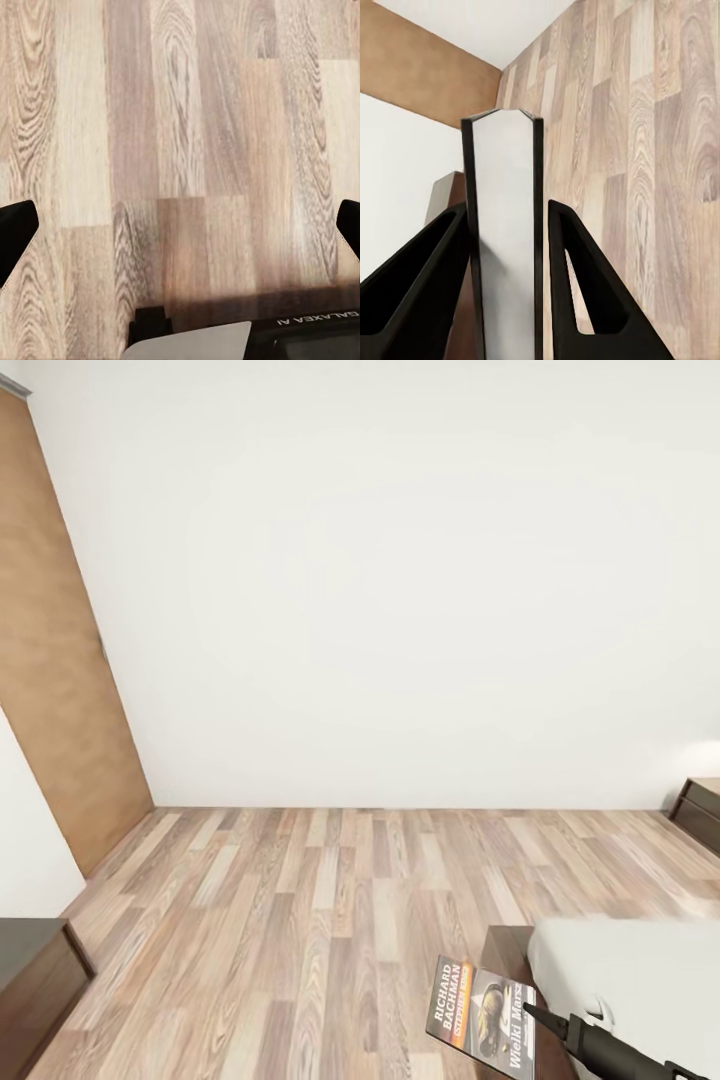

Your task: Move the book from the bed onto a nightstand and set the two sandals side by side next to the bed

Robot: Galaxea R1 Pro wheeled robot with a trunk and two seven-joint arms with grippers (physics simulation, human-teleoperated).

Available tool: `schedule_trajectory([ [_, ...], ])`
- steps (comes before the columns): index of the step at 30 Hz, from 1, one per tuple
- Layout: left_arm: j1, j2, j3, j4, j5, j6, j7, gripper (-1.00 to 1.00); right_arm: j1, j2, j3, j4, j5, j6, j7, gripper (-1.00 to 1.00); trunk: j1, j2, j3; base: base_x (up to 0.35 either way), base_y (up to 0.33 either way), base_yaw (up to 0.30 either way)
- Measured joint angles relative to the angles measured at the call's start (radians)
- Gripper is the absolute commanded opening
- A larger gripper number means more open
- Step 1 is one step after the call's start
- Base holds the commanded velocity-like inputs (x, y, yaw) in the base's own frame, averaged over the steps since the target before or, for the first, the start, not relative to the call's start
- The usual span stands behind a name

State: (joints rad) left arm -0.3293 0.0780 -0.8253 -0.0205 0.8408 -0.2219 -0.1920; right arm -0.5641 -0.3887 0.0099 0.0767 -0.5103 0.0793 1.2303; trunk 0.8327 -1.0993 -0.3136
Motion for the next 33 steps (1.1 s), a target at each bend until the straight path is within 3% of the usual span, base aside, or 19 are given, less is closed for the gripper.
schedule_trajectory([
  [26, 0.000, 0.000, 0.000, 0.000, 0.000, 0.000, 0.000, 1.00, 0.000, 0.001, 0.000, 0.000, 0.000, 0.000, 0.000, -1.00, 0.000, 0.000, 0.000, 0.332, 0.025, -0.018],
  [33, 0.000, 0.000, 0.000, 0.000, 0.000, 0.000, 0.000, 1.00, 0.000, 0.001, 0.000, 0.000, 0.000, 0.000, 0.000, -1.00, 0.000, 0.000, 0.000, 0.332, 0.074, 0.132],
])
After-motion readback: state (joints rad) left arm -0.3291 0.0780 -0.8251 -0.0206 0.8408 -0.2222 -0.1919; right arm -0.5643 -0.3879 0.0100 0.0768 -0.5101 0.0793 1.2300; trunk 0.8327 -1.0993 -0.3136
